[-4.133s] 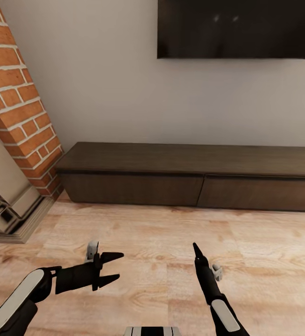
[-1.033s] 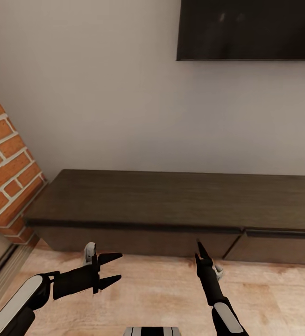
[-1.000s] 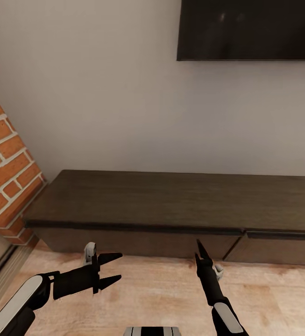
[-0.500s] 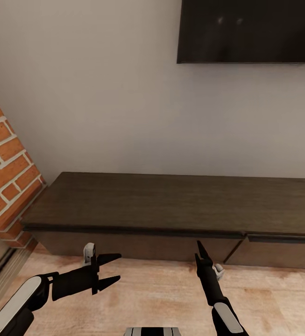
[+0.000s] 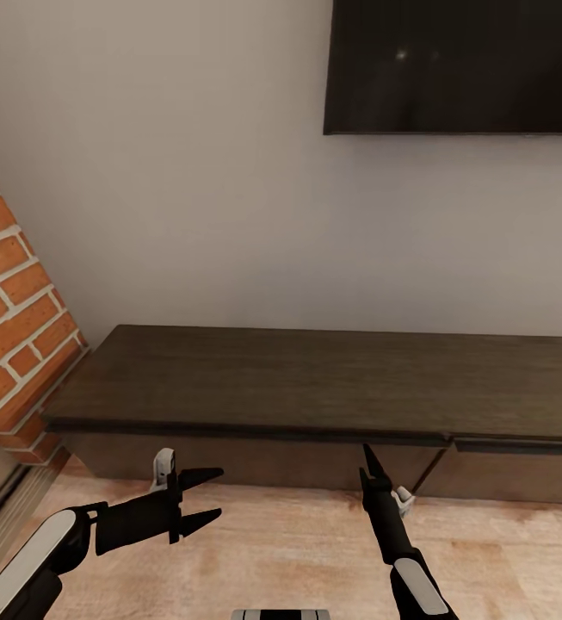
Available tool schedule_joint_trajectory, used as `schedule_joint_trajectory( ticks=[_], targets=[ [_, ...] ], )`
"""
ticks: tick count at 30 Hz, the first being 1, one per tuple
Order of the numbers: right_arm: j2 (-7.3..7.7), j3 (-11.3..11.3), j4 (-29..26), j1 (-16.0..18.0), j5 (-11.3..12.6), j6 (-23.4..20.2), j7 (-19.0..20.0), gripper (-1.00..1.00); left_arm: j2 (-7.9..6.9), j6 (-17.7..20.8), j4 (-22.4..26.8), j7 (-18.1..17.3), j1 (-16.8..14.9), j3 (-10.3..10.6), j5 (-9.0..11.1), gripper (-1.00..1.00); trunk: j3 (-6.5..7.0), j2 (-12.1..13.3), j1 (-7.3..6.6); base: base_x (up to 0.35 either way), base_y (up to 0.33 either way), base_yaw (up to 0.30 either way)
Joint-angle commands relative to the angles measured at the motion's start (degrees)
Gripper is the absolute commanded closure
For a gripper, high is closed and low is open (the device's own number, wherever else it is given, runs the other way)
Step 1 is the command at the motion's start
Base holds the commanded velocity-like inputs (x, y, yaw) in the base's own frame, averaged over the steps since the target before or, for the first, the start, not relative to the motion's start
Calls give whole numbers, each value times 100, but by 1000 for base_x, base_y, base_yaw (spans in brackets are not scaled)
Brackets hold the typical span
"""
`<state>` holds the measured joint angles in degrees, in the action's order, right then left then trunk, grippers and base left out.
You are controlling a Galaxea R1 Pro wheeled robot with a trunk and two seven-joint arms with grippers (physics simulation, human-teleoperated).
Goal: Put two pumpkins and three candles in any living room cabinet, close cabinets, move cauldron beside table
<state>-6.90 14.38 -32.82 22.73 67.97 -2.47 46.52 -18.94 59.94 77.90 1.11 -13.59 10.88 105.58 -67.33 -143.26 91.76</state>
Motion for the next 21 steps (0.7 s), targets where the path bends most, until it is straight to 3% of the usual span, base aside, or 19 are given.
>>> schedule_joint_trajectory(
  ticks=[1, 21],
  targets=[
    [-4, 19, 3, 3, 23, -26, 23, -100, -4, 6, -1, 12, -3, 9, 24, -100, -4, -2, -1, 0, 0, 0],
    [-4, 30, 3, 3, 32, -46, 15, -100, -4, 6, 0, 11, 1, 11, 24, -100, -4, -2, -1, 32, 0, 0]
  ],
)
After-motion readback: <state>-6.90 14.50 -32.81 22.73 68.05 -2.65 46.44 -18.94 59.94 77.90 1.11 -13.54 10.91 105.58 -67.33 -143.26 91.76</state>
